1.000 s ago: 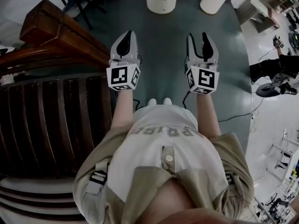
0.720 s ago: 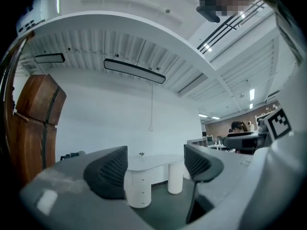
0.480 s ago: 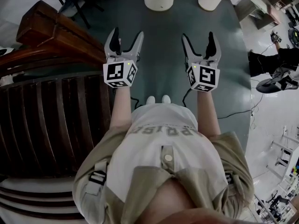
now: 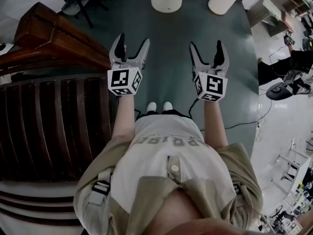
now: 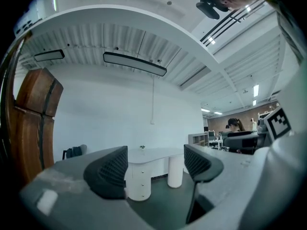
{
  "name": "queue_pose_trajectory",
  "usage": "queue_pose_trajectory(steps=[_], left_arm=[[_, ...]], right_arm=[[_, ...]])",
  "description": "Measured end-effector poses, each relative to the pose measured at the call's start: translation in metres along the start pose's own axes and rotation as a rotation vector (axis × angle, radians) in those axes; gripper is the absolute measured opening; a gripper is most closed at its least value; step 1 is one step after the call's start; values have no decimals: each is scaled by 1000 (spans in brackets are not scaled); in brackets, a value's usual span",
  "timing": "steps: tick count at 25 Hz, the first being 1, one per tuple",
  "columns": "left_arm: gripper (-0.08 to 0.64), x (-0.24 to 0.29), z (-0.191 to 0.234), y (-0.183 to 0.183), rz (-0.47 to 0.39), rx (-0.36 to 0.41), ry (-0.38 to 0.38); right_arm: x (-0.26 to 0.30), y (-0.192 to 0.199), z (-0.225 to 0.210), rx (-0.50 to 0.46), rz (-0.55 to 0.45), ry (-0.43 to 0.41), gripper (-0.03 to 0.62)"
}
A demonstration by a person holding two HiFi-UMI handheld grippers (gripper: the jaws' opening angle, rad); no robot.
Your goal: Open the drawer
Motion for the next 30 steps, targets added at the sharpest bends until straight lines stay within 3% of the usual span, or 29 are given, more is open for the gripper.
queue_pose_trajectory(steps=[11,18,22,26,30], left_arm=[[367,20,8,6,31,-14,-51],[368,-60,50,39,17,-29,-50],[367,39,66,10,23,-9,-20],[367,66,88,-4,16,-6,-3],[368,161,108,-42,10,3,17]], right_arm=[[25,6,-17,-8,18,-28,407],[-19,28,70,-30,13,-33,407],[65,11,26,-20,29,-15,407],[93,-4,27,-18,16,1,407],[178,-31,-13,-9,16,13,407]])
Point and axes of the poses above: the fingertips, and each gripper's own axes: x forward along the fingers, z to its left, y out of its underside, the point moved 5 cm from there along -x, backward along the fingers, and after that the axes turned 15 degrees about z, right-handed, at the moved point
